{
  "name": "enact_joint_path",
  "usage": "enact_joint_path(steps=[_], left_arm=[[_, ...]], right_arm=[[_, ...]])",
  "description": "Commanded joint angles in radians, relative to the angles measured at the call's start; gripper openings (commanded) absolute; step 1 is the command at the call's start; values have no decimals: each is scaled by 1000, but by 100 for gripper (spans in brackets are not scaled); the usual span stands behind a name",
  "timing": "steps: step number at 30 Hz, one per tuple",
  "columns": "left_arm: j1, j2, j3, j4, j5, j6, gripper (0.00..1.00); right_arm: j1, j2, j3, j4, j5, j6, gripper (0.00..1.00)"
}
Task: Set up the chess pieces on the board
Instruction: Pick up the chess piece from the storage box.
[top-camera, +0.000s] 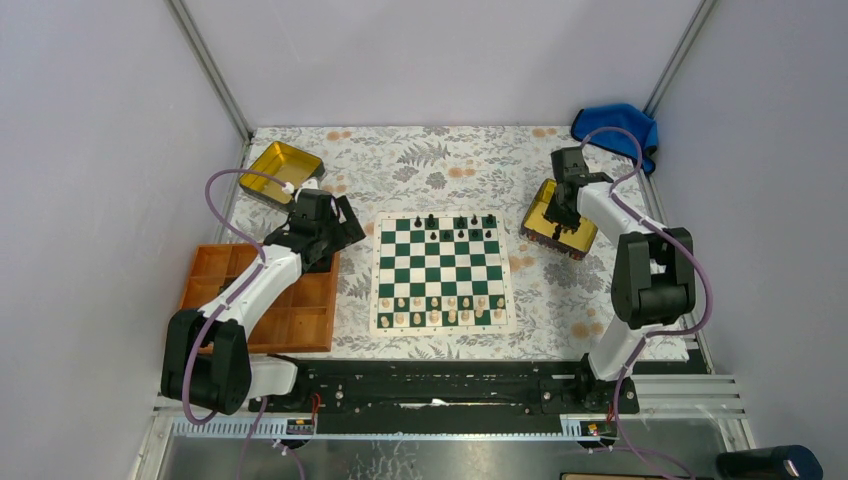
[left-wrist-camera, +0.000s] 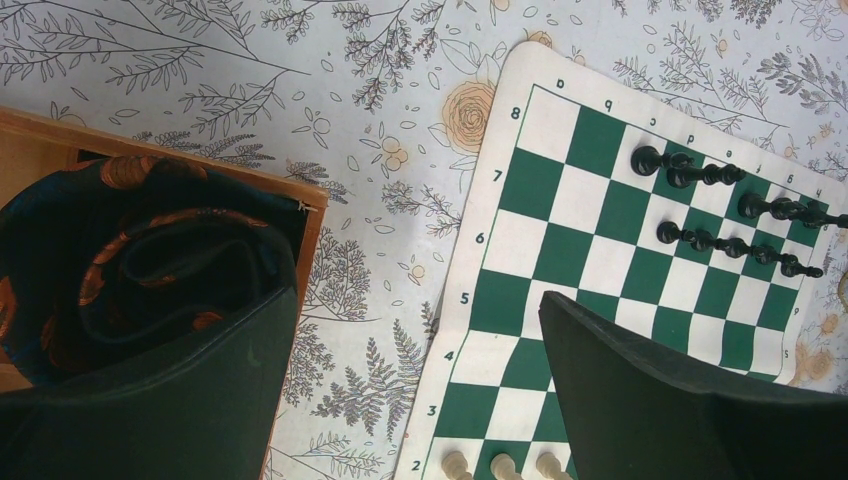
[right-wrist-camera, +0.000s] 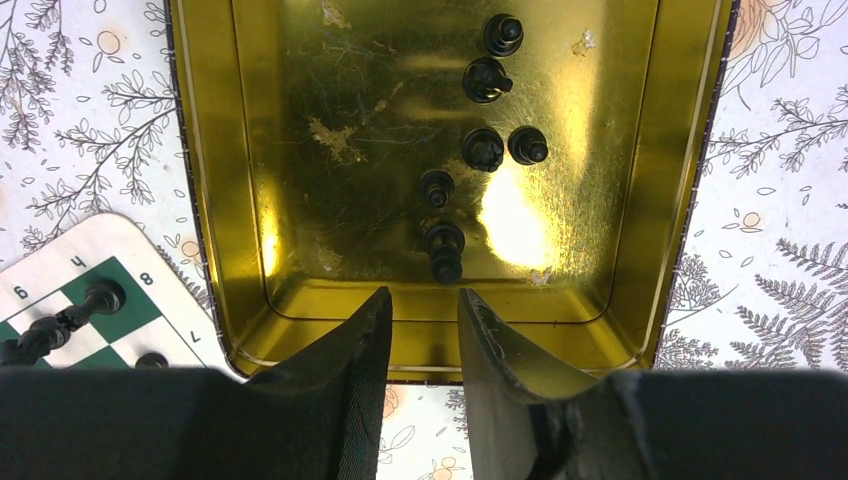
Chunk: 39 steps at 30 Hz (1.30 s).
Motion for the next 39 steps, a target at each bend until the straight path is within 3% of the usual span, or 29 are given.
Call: enact_joint_path(steps=[1,22,30,39], left_arm=[[-5,-7,10,12,-20,1,99],[-5,39,25,11,-25,3,99],[-4,44,25,12,-24,6,99],[-4,40,28,8,-26,12,99]], right_arm=[[-15,13,3,32,-13,13,37],[-39,87,23,48,-44,9,34],[-45,91,25,49,-38,7,23],[-43,64,31,49,-46,-14,0]])
